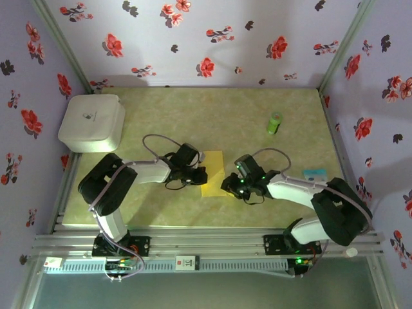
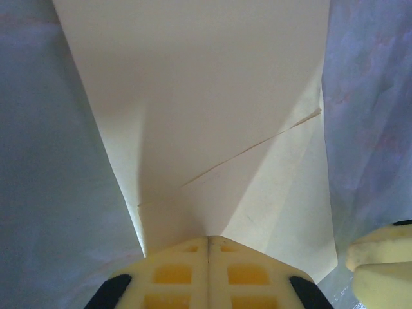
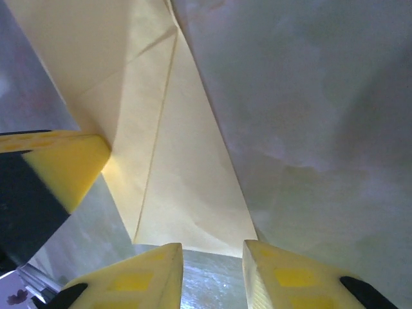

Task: Fold a paper plane with a square sheet of paper (pick it up from the middle)
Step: Turn over the paper at the center of the table.

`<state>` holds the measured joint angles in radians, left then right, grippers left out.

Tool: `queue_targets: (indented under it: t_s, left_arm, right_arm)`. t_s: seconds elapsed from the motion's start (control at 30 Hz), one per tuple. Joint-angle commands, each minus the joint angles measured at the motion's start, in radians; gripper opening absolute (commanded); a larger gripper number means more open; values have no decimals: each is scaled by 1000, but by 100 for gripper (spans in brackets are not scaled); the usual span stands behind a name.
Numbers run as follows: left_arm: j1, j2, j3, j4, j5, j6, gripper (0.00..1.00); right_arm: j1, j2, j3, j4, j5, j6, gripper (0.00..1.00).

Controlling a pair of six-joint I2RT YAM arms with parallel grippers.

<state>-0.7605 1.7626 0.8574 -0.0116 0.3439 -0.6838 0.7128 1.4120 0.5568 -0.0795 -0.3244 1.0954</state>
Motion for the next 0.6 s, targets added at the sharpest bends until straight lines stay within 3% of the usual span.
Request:
queue_targets:
  t_s: [0.0, 0.57]
  left_arm:
    - [6, 29, -11, -21, 12, 15, 1]
    - [6, 31, -19, -13, 20, 11, 1]
  right_arm:
    - [10, 26, 29, 16, 6, 22, 31]
    - [11, 86, 90, 57, 45, 28, 32]
